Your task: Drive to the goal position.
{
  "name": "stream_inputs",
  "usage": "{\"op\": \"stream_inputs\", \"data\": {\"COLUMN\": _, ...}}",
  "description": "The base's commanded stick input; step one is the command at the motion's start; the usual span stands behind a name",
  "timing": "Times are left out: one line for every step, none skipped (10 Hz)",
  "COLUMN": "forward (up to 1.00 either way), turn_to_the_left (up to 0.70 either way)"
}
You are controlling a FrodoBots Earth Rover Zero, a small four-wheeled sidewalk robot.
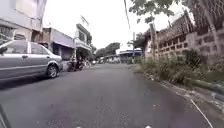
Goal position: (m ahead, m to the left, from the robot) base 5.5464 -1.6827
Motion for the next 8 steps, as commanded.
{"op": "stream_inputs", "data": {"forward": 1.00, "turn_to_the_left": 0.00}}
{"op": "stream_inputs", "data": {"forward": 1.00, "turn_to_the_left": 0.00}}
{"op": "stream_inputs", "data": {"forward": 1.00, "turn_to_the_left": 0.00}}
{"op": "stream_inputs", "data": {"forward": 1.00, "turn_to_the_left": 0.00}}
{"op": "stream_inputs", "data": {"forward": 1.00, "turn_to_the_left": 0.00}}
{"op": "stream_inputs", "data": {"forward": 1.00, "turn_to_the_left": 0.00}}
{"op": "stream_inputs", "data": {"forward": 1.00, "turn_to_the_left": 0.00}}
{"op": "stream_inputs", "data": {"forward": 1.00, "turn_to_the_left": 0.00}}
